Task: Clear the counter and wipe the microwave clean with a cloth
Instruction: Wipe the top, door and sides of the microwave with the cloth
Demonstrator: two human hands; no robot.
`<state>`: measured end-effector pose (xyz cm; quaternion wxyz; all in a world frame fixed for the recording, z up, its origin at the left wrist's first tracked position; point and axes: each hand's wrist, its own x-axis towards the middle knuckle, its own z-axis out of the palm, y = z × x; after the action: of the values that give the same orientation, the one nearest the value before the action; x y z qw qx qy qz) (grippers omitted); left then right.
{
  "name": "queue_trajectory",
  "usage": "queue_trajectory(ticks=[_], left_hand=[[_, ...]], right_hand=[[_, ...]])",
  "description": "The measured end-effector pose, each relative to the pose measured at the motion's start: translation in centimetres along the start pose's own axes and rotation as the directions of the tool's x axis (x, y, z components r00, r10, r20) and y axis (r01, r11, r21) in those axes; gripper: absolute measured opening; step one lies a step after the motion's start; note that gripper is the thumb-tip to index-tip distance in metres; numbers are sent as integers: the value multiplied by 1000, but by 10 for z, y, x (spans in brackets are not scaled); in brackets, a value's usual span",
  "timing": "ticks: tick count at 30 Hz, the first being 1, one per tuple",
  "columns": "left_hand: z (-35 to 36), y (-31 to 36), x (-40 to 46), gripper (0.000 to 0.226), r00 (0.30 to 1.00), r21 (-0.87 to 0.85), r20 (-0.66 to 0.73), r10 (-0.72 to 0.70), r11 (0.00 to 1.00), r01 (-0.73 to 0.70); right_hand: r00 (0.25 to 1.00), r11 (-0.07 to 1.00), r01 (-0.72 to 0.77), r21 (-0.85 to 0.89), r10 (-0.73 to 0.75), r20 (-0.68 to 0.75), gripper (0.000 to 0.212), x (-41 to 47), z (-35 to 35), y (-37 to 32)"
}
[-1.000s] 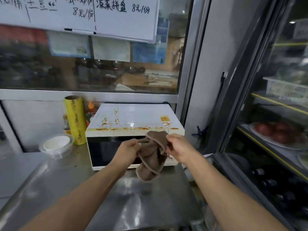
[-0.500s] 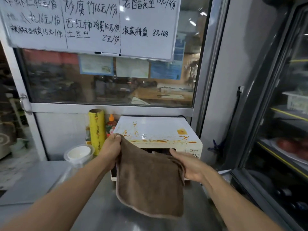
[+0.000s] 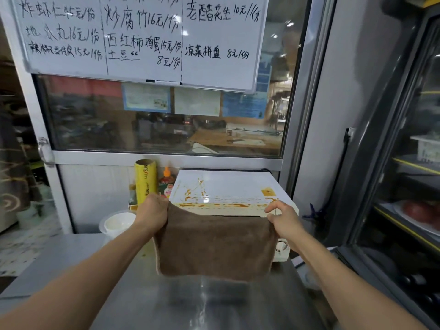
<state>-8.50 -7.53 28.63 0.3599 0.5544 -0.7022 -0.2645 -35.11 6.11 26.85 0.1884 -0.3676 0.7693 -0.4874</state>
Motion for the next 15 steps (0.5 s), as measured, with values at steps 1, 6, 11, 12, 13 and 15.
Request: queue_trajectory(ticks=[1,6,11,12,13,15], left_hand=[[-1,2,0,20,999,-73,26,-37,997,38],[-19,-2,5,40,886,-393,459,-68,879,271],[-18,-6,13,31,851,-83,518,93,995,-59],[-15,-5,14,28,876,-16,470,104,994,-110],[-12,-4,15,25,893,22,435,116,990,-139],[-7,-2,18,17,909,103,389,147,974,-202]], right_hand=[[1000,997,-28,68,28,11,27,1,-1,-2],[971,873,-209,441,133,198,34,-4,-23,-13],[956,1000,8,20,-14,293,45,-12,-36,-18],[959,985,74,-158,-27,281,47,-14,-34,-17],[964,946,128,-297,-49,260,42,-15,-31,-16],[973,880,195,-434,-118,199,17,-16,-28,-16]])
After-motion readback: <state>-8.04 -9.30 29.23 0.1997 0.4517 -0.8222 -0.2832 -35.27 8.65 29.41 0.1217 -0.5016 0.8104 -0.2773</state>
